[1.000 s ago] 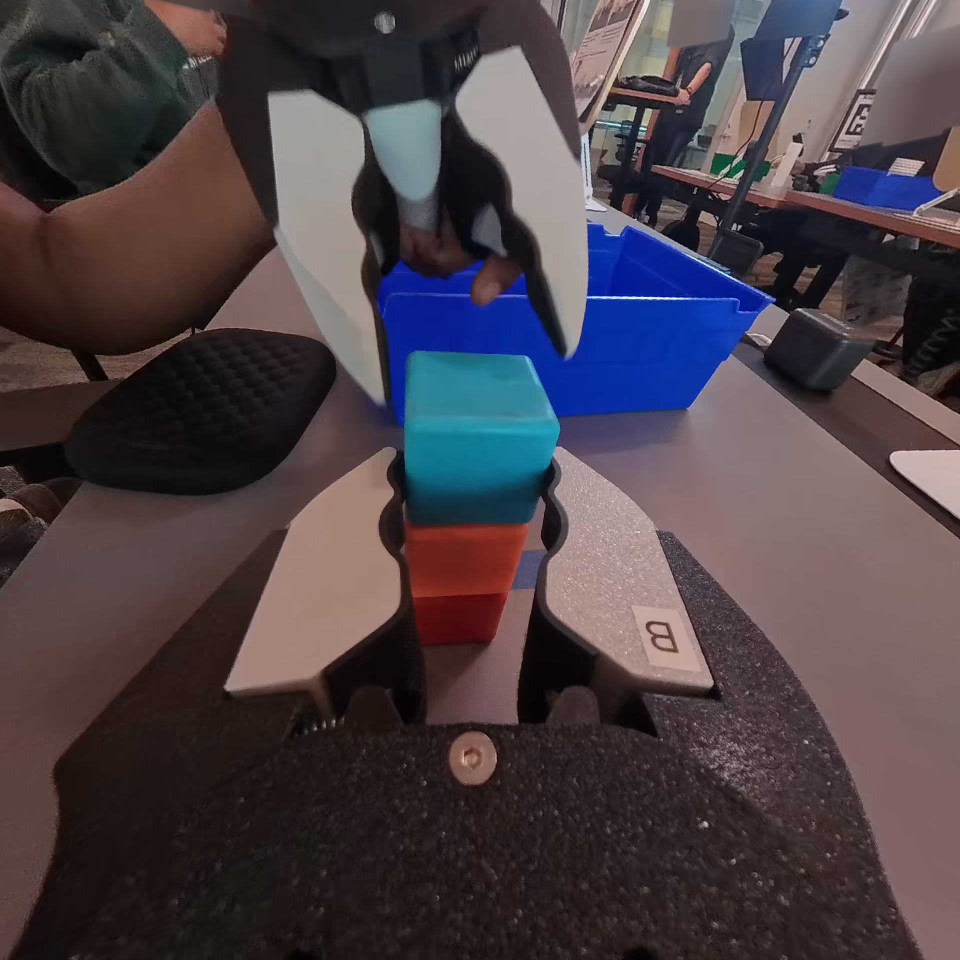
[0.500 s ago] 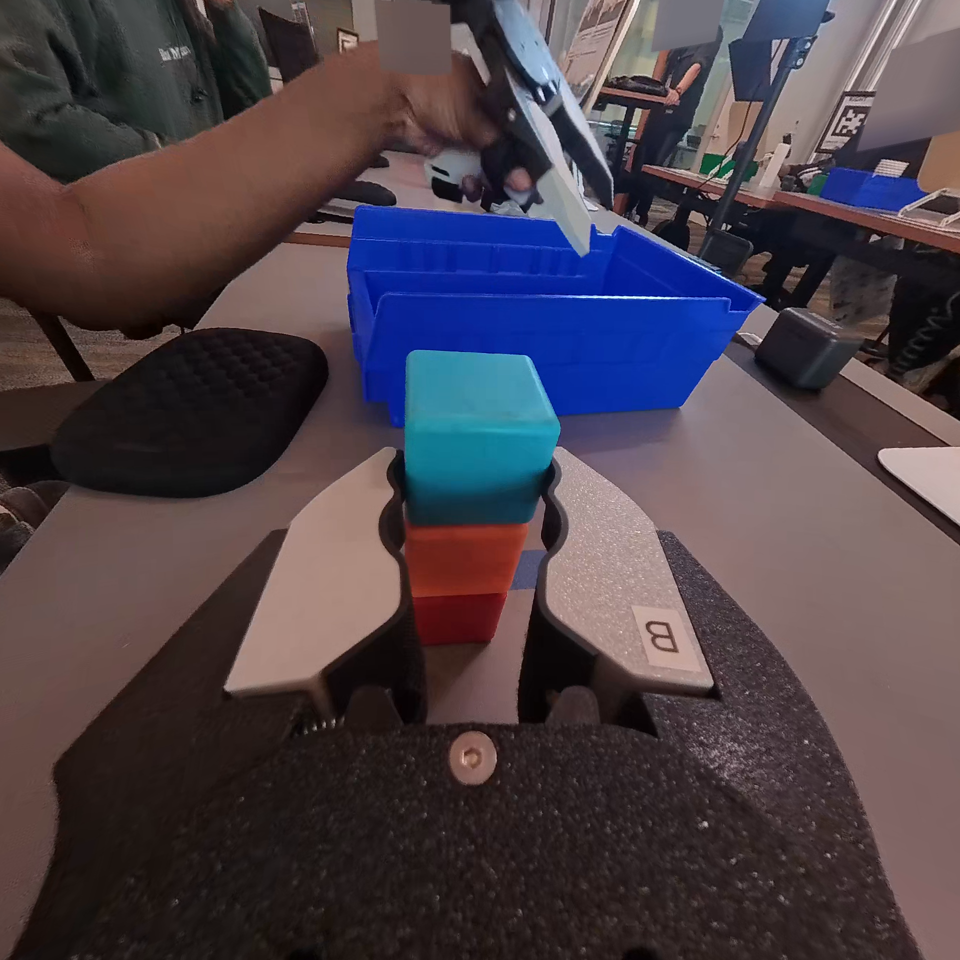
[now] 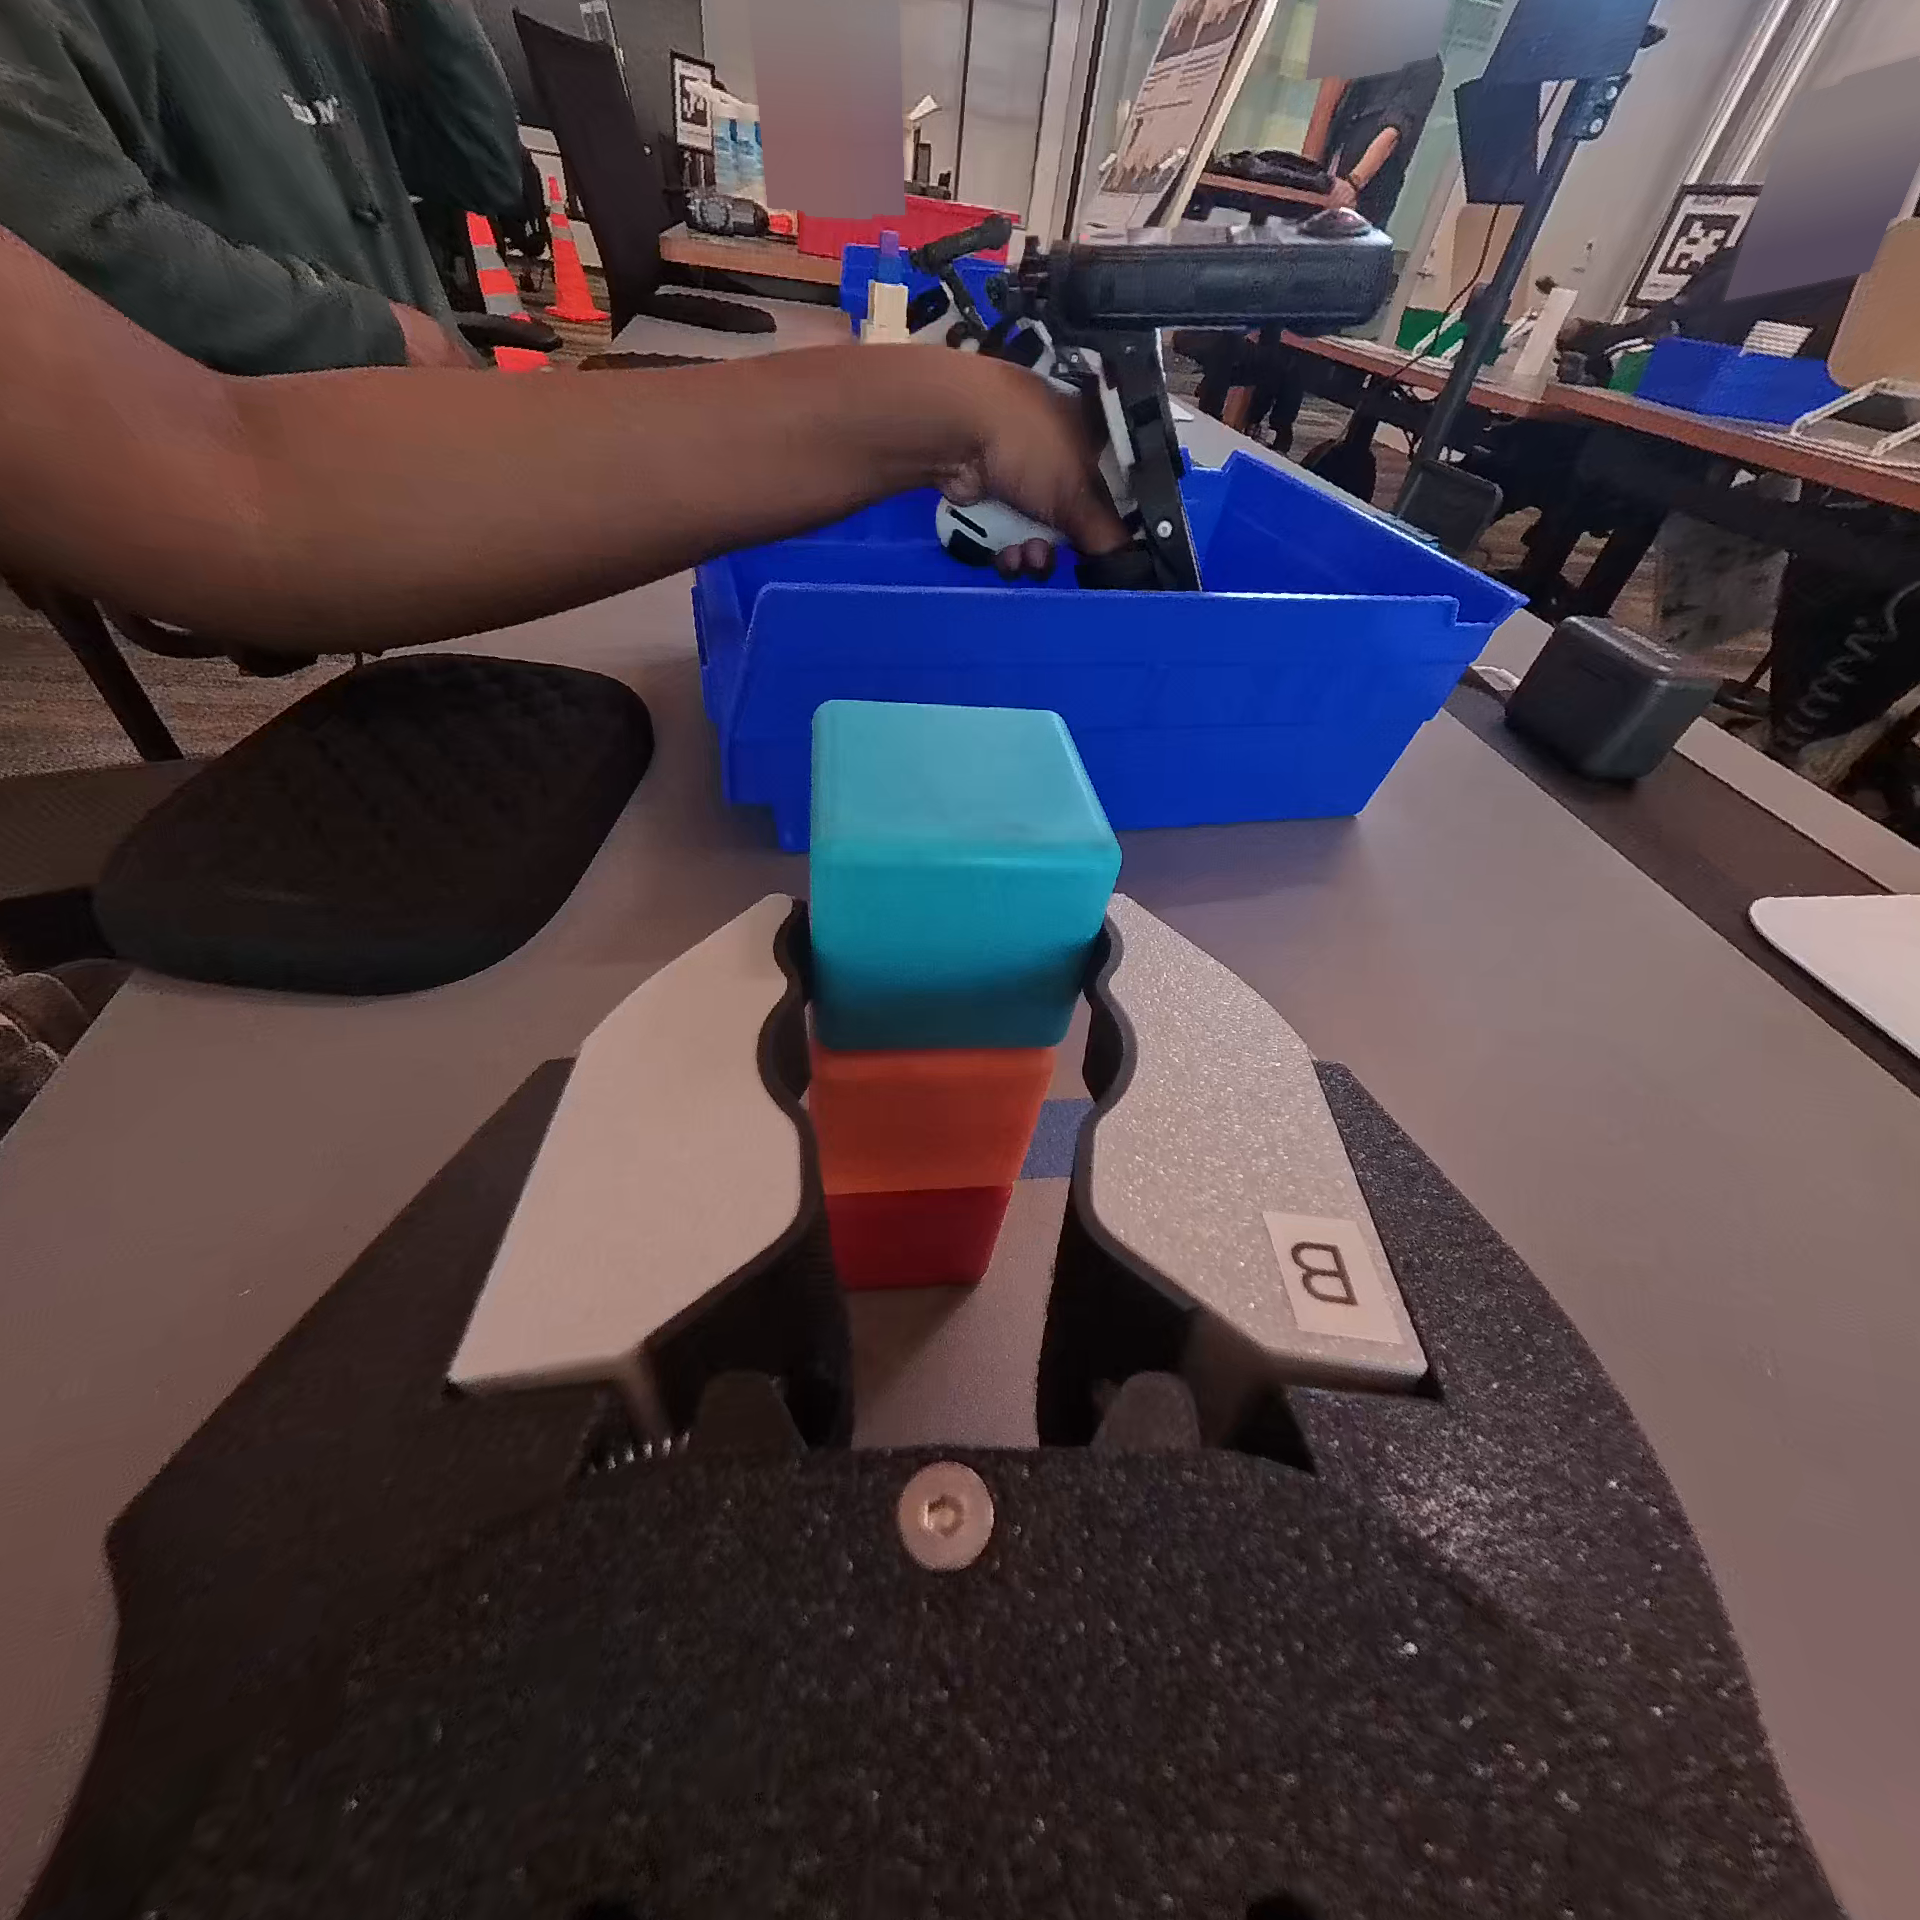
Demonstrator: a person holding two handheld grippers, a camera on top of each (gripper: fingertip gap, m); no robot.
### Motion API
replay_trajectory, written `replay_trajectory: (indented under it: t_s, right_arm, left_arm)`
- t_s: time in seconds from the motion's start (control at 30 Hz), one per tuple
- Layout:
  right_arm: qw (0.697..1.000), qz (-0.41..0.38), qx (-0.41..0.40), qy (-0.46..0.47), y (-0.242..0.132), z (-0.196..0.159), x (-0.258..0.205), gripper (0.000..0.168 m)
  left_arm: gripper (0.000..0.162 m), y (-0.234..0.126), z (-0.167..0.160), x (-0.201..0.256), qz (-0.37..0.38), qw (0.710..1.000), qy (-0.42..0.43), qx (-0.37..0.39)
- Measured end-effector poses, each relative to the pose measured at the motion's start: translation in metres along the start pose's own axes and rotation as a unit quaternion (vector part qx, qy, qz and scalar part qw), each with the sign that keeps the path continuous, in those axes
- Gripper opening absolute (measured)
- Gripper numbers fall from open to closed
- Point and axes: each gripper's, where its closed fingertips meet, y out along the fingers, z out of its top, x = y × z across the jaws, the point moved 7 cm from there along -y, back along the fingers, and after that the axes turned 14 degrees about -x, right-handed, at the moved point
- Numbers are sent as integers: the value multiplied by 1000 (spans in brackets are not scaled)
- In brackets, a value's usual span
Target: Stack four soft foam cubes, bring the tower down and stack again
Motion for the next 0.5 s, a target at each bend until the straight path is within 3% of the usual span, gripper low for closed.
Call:
replay_trajectory:
  t_s: [0.1, 0.17, 0.37, 0.5]
  right_arm:
    - [1000, 0, 0, 0, 0, 0, 0, 51]
    - [1000, -1, 0, -1, 0, 0, 0, 51]
    - [1000, -1, 2, -1, 0, 0, 0, 51]
    - [1000, -1, 1, -1, 0, 0, 0, 51]
  left_arm:
    - [85, 8, 1, 0, -11, 1000, -18, -1]
    - [67, 12, 0, 0, -11, 1000, -15, -1]
    - [67, 5, -8, 5, -14, 999, 36, 5]
    - [67, -21, -13, 15, -30, 995, 85, 52]
